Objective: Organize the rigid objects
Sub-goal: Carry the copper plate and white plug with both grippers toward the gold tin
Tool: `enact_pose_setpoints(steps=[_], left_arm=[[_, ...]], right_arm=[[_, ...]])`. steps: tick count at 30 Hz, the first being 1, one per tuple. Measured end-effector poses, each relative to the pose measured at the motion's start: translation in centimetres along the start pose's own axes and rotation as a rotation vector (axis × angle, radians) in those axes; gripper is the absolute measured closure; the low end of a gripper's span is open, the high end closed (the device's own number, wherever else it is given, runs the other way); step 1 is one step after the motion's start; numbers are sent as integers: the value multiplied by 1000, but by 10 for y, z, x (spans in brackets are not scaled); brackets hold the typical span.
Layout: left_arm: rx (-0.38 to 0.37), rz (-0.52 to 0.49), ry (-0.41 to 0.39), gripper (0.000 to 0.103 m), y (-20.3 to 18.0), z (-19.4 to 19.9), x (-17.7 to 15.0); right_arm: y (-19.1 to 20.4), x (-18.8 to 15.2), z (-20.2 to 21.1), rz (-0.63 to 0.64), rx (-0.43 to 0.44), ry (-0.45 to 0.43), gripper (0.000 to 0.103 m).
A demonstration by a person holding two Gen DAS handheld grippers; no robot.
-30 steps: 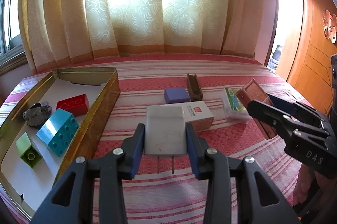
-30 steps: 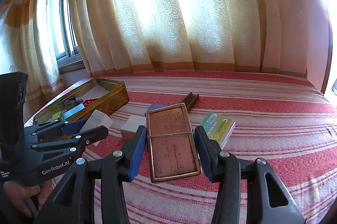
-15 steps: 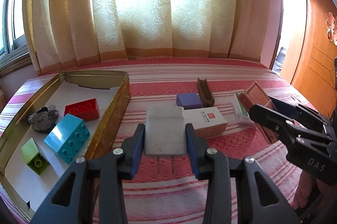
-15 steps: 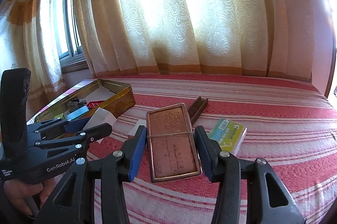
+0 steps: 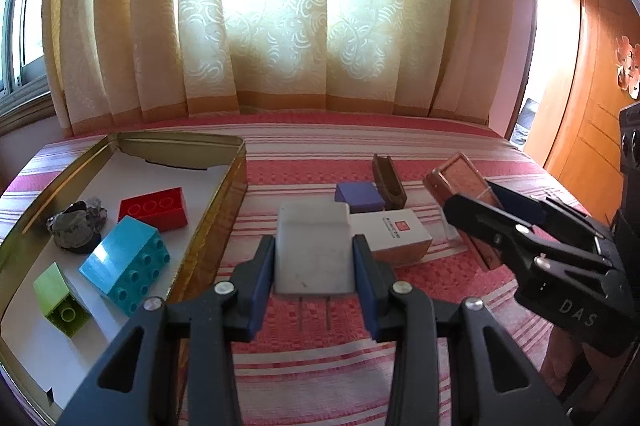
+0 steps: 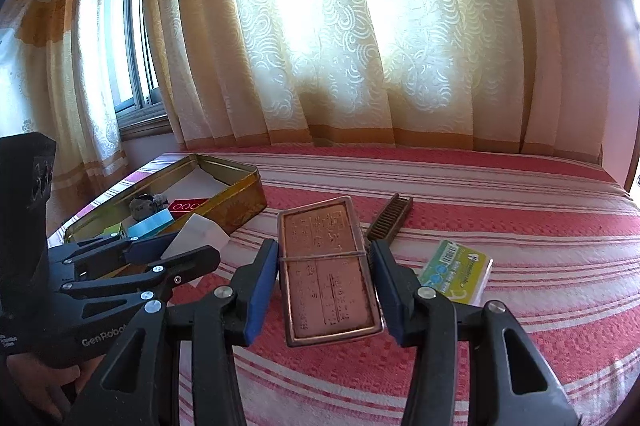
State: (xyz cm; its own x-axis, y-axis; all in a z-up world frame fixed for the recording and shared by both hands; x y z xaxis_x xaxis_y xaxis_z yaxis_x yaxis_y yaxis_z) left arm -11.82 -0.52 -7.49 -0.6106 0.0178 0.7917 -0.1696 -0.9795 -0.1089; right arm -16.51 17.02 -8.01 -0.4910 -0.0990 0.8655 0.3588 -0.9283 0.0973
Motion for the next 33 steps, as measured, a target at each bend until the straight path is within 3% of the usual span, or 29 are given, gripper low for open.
enact_pose_setpoints(steps=[18,33], left_arm=[[14,47,-20,66,19,9,-2],[50,20,-64,66,20,21,-3]], right_arm=[[18,5,-7,16,15,-26,53],[33,6,-1,48,28,-76,53]])
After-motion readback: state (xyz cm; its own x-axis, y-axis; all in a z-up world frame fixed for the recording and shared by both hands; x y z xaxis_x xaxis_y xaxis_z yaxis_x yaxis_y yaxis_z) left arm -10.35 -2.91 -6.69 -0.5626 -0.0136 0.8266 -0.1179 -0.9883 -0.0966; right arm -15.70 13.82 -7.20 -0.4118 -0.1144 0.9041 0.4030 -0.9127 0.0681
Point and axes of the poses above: each gripper's, at about its wrist camera, not at the fingertips, and z roughly against the way its jaws point, y to its left, x to its top, the point moved 1 cm from there along -z, roughly the way its jaws point, and after that the axes turned 3 degrees about y, right-handed, at the moved point
